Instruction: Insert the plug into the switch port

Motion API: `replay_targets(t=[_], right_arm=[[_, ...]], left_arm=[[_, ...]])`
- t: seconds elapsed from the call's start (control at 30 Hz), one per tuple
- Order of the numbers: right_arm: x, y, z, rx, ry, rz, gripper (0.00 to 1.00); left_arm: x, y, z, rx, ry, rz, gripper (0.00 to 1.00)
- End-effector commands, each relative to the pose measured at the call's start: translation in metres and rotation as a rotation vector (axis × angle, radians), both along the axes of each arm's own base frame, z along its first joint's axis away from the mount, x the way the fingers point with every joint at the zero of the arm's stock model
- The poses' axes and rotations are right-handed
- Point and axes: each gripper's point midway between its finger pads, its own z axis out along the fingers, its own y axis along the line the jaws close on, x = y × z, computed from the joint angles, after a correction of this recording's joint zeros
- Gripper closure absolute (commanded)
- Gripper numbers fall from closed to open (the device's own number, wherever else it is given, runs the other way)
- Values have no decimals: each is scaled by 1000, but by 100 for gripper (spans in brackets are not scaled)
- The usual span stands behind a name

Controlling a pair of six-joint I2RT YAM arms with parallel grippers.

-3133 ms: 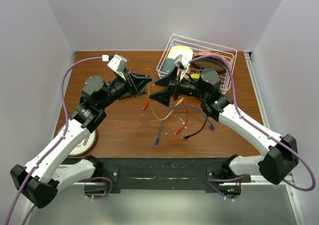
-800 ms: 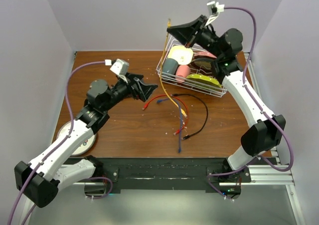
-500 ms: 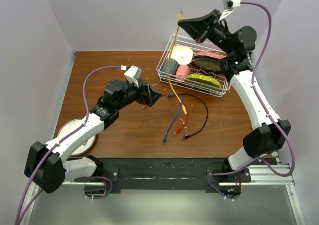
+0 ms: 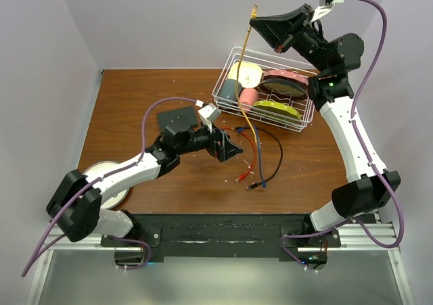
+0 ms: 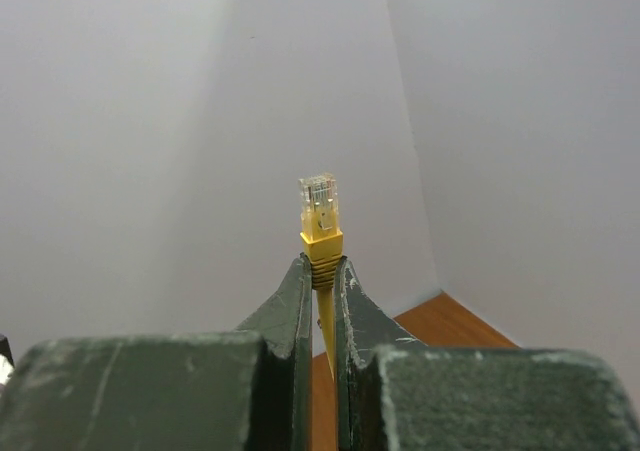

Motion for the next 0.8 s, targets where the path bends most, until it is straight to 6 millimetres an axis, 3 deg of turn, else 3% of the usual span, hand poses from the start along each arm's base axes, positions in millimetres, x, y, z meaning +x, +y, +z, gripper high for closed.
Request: replay_targets(t=[0.0,0.2,0.43,0.53,0.63,0.73,0.77], right_arm=[[-16,-4,33,53,-66,16,100],[-21,-4,47,63,-94,29,100],[-47,-5,77,82,-172,98,100],[-47,-5,79,72,-181,80,100],[-38,-5,68,54,-141,61,100],[-25,-1,40,33,-74,65,100],[-14,2,20,18,-16,64,100]], left_arm=[[-9,-26,4,-6,-33,-86,0],[-18,-45,1,-27,-14,-122,0],[8,-25,-18,109,-38,44,0],[22,-7,-29,179,-28,159,0],[36,15,-31,187,-8,229,0],[54,40,-27,159,11,280,0],[65,54,-26,157,17,318,0]])
